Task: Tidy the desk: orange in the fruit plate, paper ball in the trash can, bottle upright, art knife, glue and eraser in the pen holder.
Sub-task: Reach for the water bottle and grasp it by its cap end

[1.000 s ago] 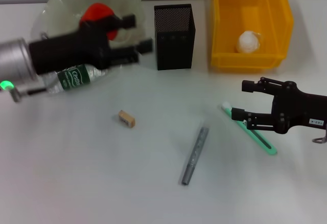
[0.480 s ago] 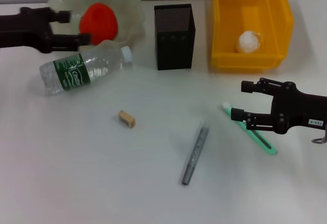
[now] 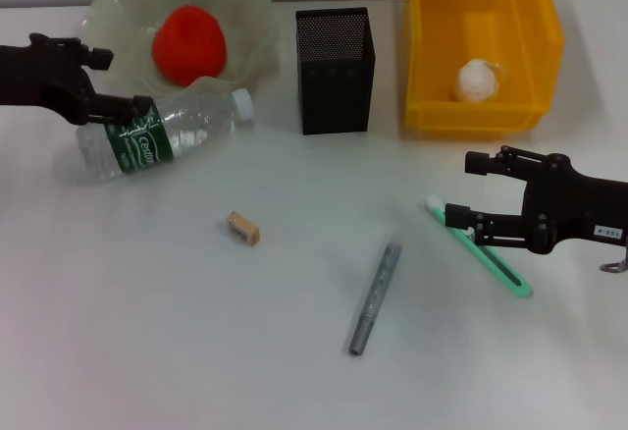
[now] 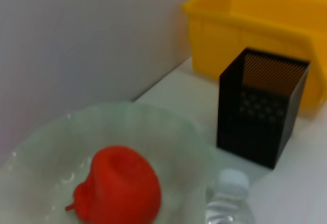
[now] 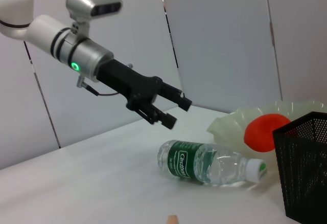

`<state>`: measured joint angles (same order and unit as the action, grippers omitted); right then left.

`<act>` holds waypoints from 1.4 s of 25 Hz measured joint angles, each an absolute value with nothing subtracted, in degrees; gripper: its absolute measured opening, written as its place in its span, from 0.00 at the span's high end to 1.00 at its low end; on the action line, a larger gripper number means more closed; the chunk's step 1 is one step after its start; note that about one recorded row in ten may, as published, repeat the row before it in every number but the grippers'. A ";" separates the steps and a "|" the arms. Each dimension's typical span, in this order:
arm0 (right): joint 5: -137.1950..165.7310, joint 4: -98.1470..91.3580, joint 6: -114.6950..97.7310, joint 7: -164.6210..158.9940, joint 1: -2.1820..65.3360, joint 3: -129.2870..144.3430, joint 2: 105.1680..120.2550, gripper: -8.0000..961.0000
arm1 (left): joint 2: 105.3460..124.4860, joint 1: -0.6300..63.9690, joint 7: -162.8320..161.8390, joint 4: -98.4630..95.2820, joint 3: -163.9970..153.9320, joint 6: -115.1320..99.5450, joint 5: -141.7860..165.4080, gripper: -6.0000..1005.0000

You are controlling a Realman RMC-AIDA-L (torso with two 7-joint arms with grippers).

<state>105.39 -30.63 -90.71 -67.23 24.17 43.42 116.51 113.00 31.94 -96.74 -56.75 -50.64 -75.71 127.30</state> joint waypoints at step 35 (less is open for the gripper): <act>105.38 -30.41 -90.09 -67.31 24.17 43.55 116.63 0.14 | 117.73 36.68 -93.76 -49.36 -52.30 -68.14 138.99 0.17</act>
<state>105.38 -30.41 -90.09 -67.31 24.17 43.56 116.63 117.73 36.68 -93.76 -49.36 -52.30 -68.14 138.99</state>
